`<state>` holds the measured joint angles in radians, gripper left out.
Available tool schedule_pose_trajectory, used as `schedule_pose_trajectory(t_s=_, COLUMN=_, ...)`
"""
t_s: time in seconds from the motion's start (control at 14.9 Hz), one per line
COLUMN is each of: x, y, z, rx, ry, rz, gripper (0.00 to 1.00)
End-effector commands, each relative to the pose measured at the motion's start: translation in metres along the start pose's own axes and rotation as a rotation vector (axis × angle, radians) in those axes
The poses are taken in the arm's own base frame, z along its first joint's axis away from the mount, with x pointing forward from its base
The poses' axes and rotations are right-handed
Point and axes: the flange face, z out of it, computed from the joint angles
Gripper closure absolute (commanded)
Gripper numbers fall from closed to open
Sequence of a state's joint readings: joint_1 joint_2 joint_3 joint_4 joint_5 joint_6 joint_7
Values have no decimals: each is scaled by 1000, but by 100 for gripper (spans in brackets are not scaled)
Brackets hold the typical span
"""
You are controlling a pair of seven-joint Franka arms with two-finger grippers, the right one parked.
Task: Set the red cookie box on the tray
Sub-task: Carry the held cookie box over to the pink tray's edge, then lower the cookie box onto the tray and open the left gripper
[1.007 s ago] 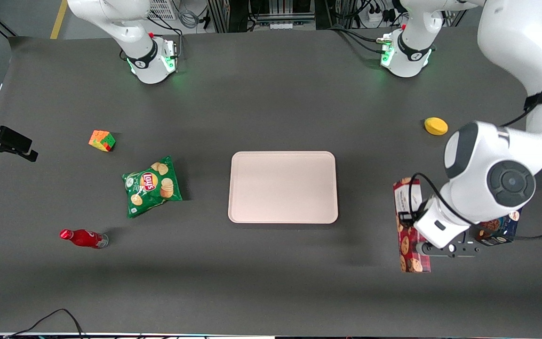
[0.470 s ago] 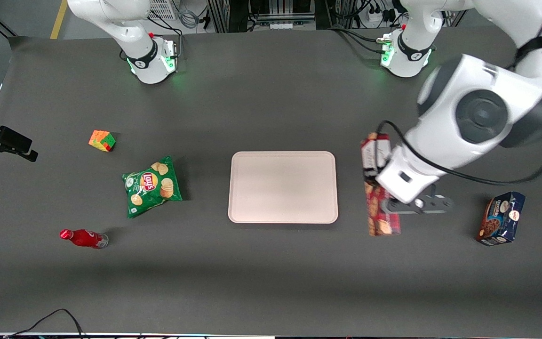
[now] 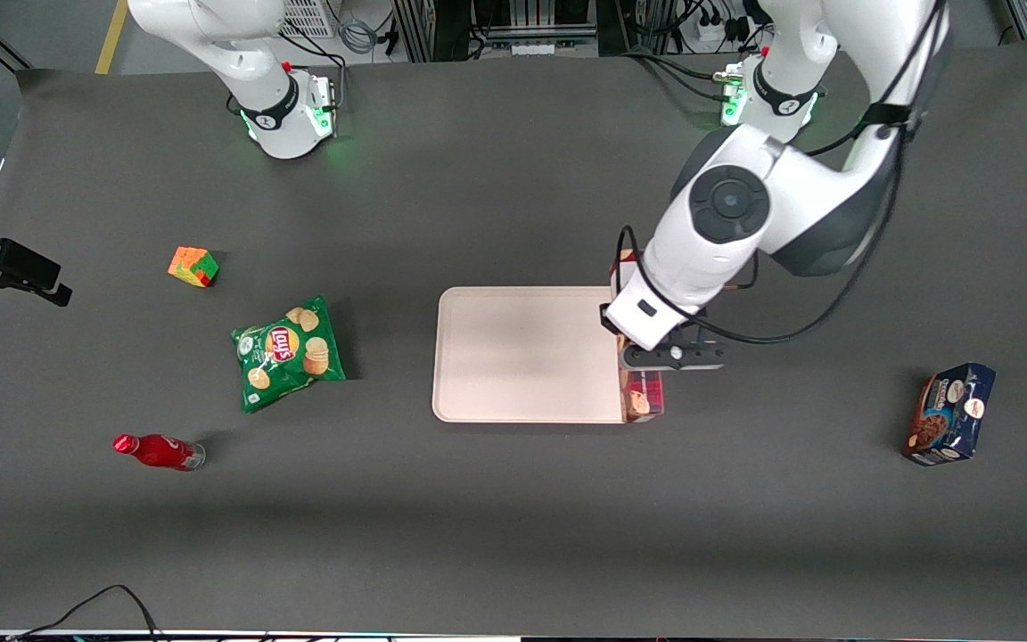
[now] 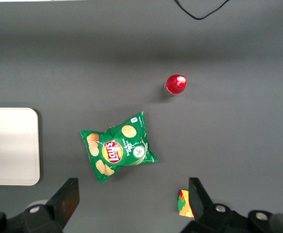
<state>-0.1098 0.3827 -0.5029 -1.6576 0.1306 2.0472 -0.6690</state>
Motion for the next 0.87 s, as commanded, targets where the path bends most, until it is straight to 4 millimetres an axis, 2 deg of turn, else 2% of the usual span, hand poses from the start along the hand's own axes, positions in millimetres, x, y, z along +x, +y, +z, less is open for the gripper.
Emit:
schedule_pose_trajectory(t_s=0.0, x=-46, y=-17, z=36, rx=29, ry=43, rz=4, gripper=85)
schedule_pose_trajectory(t_s=0.27, x=-74, y=-19, z=91, rx=-25, ry=69, rz=12, gripper=85)
schedule_pose_trajectory(t_s=0.81, x=-75, y=-21, z=158, rx=-2, ry=130, rz=-6, gripper=87)
